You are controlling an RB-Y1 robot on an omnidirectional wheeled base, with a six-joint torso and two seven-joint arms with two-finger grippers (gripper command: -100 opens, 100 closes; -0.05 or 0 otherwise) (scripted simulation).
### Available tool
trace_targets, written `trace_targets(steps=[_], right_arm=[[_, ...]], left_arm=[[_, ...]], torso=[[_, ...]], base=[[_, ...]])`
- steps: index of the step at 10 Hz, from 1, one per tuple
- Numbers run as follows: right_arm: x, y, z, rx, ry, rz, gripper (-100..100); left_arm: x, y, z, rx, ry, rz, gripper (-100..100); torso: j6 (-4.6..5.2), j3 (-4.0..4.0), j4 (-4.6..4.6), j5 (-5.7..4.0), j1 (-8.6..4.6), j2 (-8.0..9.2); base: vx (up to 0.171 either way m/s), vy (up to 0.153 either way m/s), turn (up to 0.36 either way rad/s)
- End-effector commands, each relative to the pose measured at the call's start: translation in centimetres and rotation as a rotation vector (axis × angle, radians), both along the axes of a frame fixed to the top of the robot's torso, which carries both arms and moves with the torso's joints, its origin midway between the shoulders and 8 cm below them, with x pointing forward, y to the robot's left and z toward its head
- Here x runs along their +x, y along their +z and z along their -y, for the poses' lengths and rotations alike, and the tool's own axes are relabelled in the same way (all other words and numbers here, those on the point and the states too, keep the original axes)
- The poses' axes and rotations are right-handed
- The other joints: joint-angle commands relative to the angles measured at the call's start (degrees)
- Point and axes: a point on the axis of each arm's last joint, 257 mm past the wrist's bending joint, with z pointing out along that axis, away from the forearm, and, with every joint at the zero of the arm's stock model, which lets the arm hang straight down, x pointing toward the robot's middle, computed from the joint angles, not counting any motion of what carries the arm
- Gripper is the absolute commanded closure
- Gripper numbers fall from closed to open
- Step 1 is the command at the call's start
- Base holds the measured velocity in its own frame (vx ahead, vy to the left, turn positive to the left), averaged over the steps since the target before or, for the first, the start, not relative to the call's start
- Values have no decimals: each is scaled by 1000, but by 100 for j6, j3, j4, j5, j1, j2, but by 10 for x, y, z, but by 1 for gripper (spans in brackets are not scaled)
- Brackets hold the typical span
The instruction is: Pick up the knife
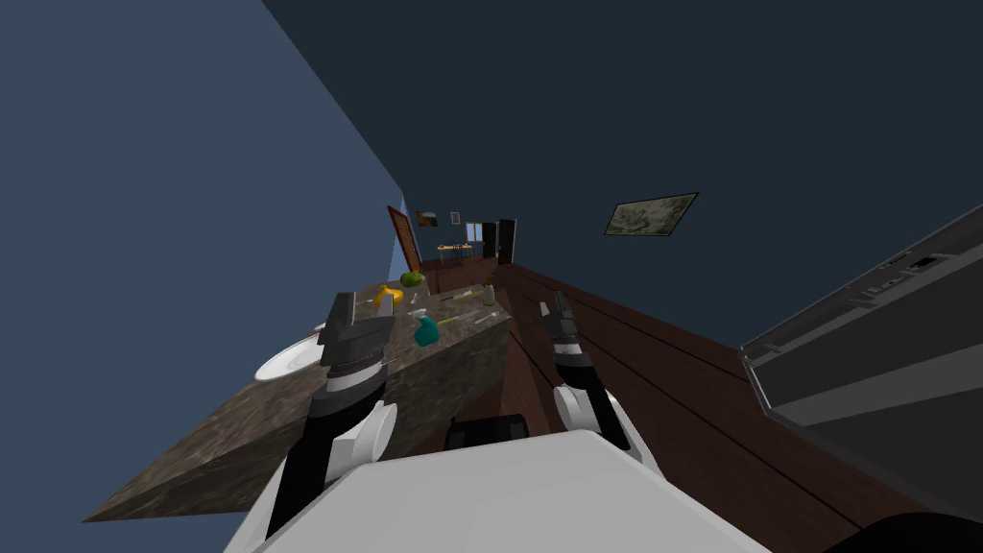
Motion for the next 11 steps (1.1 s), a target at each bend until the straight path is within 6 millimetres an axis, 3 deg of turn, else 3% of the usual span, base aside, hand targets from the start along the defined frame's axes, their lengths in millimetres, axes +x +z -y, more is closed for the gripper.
trace_targets(steps=[1,11], right_arm=[[0,0,0,0,0,0,0],[0,0,0,0,0,0,0]], left_arm=[[9,-5,4,28,-23,-33,-100],[70,-57,10,123,-101,-289,-100]], torso=[[0,0,0,0,0,0],[0,-3,-1,-6,-26,-5]], base=[[-1,-39,21],[0,-86,19]])
